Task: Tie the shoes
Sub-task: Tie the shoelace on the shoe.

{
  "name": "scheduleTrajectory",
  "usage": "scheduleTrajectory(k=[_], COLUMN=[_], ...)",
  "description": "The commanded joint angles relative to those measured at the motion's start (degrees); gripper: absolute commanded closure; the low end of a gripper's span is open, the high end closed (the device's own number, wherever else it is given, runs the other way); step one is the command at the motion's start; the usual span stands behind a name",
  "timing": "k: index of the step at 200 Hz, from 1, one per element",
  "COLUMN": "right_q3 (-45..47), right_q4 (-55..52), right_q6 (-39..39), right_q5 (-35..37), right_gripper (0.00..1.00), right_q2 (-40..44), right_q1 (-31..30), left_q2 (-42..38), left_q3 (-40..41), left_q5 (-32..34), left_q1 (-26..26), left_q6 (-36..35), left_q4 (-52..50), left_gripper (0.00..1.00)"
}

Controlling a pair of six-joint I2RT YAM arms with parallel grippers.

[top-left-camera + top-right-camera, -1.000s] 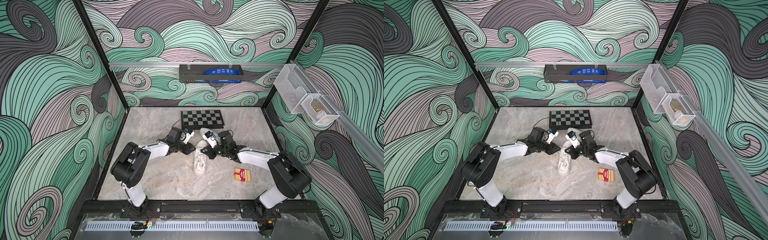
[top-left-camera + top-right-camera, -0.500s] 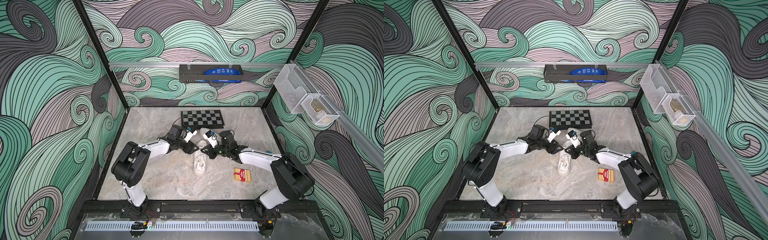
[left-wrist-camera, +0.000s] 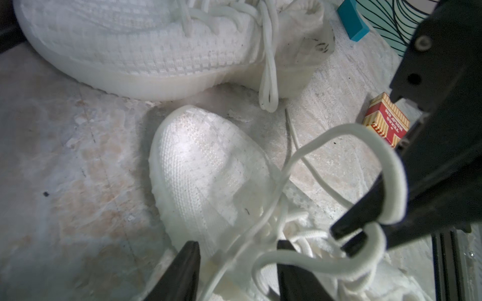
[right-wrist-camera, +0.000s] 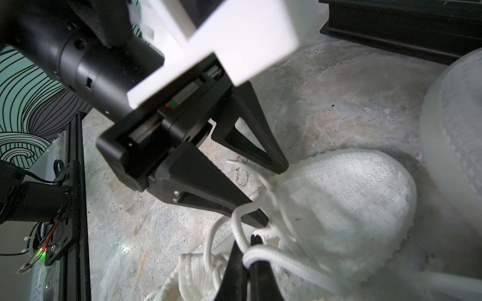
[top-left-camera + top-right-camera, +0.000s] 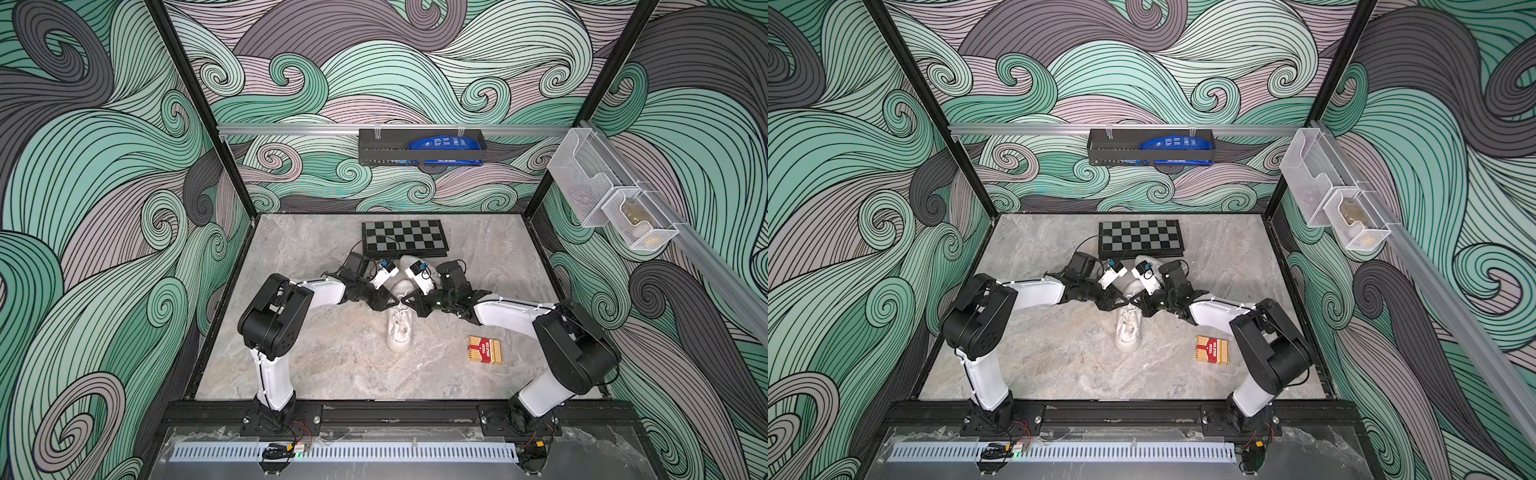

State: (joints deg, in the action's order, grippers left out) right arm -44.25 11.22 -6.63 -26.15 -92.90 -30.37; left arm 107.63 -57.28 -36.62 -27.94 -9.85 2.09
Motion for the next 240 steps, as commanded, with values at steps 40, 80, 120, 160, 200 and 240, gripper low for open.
scheduleTrajectory(k=[40, 80, 120, 160, 200, 240], right_q3=[0.3, 0.9, 1.2, 4.6, 5.8, 5.6], right_q4=[1.7, 1.8, 2.1, 4.3, 4.2, 4.2], right_q6=[-0.9, -2.7, -5.0, -2.1, 6.2, 4.2], right_q5=[1.1, 4.6, 5.3, 1.5, -2.7, -1.3], right_gripper=[1.00, 1.00, 0.93, 0.61, 0.46, 0.35], right_q2=[-0.2, 0.2, 0.7, 7.0, 8.0, 10.3], right_q1=[0.6, 1.2, 1.9, 1.8, 2.0, 2.0], left_q2=[-1.2, -7.7, -10.5, -9.9, -8.7, -8.4], left_q3=[-0.7, 1.9, 5.2, 5.7, 4.1, 2.6], left_q5=[2.1, 1.0, -10.6, -24.4, -28.5, -28.7], left_q1=[-0.7, -0.6, 0.0, 1.5, 1.8, 1.9], left_q6=[0.3, 4.2, 9.5, 14.8, 13.5, 11.9], left_q4=[-0.6, -1.9, -0.5, 1.9, -1.5, -4.9], left_gripper=[1.00, 1.00, 1.00, 1.00, 1.00, 1.00])
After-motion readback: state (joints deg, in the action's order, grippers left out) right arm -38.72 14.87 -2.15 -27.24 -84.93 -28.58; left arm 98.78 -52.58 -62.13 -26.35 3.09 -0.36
